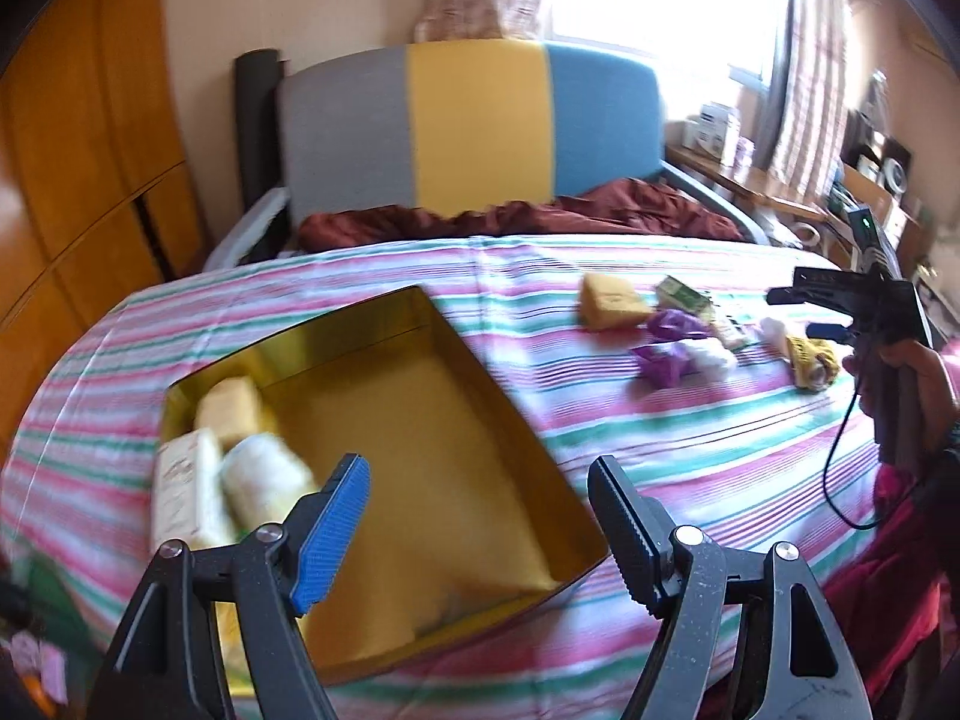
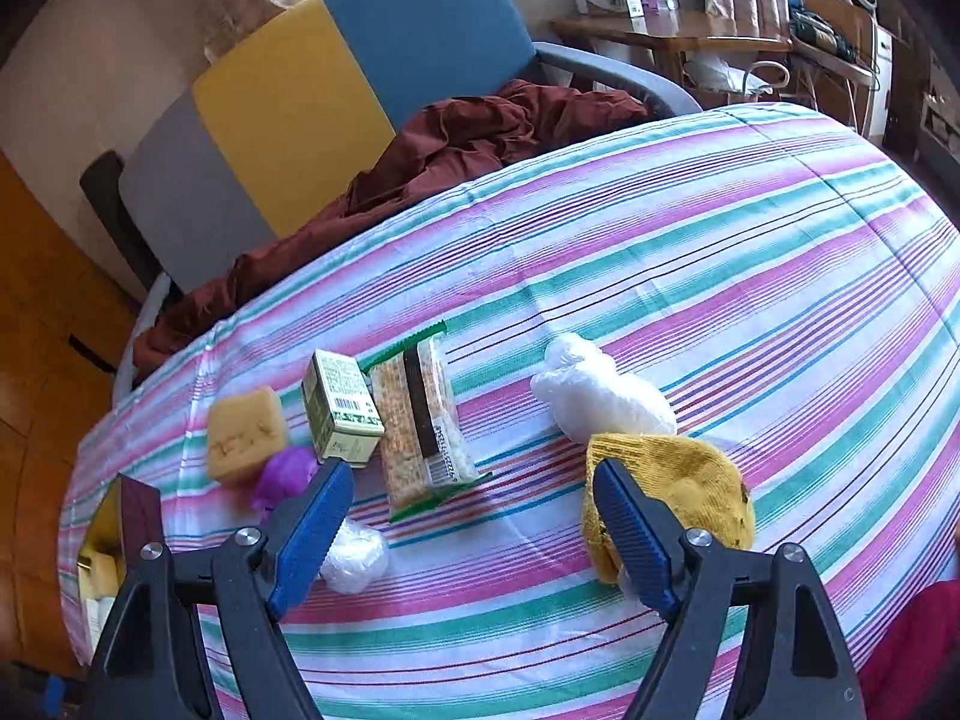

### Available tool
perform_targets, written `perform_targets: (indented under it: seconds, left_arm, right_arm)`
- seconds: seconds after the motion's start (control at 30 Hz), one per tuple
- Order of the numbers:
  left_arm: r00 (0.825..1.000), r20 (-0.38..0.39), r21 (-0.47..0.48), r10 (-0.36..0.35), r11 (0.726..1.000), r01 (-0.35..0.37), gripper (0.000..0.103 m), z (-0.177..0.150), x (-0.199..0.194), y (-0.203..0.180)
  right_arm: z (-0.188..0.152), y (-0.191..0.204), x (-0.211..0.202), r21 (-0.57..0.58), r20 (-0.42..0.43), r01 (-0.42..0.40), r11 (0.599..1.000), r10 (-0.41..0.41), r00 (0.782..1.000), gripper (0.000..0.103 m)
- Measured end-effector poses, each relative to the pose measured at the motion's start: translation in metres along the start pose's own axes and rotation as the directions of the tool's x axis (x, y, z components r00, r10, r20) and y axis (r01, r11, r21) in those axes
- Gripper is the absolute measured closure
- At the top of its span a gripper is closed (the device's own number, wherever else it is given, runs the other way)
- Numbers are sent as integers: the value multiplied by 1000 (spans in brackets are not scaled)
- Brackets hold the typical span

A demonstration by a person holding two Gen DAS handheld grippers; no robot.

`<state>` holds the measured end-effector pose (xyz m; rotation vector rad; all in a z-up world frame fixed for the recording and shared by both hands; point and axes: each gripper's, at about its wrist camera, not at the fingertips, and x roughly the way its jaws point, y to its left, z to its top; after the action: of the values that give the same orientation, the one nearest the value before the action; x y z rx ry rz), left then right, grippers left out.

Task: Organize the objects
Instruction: 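Grasp the purple candy packet with the left gripper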

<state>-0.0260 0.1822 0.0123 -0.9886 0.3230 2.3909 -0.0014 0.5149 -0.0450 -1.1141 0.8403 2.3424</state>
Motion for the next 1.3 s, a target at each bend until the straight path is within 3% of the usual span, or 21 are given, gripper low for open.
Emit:
perform_targets:
  seconds: [0.3,0.5,0.73,0.8,1.0,1.07,1.3]
  left_arm:
    - [996,-64,211,-59,975,71,30,49,64,-79]
    - [981,-168,352,-95,924,150,36,63,121,-123]
    - [977,-197,507,-75,846,167,36,68,165,-159]
    - [975,-215,523,-64,836,170,36,68,177,-161]
    - [955,-288,490,-71,846,211,40,72,209,-163]
    - [945,-310,457,-102,856,243,68,72,212,-164]
    - [946,-295,361,-139,900,245,70,57,195,-167]
  right_arm:
    - [-4,12,-10,-45,-8,-73,996,73,997,19]
    - [1,2,-6,19,-17,-139,990,139,990,19]
    - [1,0,-3,43,-41,-180,983,182,983,19]
    - [1,1,-2,43,-47,-189,981,191,981,19]
    - [2,1,-4,41,-41,-201,979,203,978,19]
    - [4,-2,-4,55,-34,-199,979,201,979,19]
    - [13,-38,-22,195,87,-201,960,187,978,19]
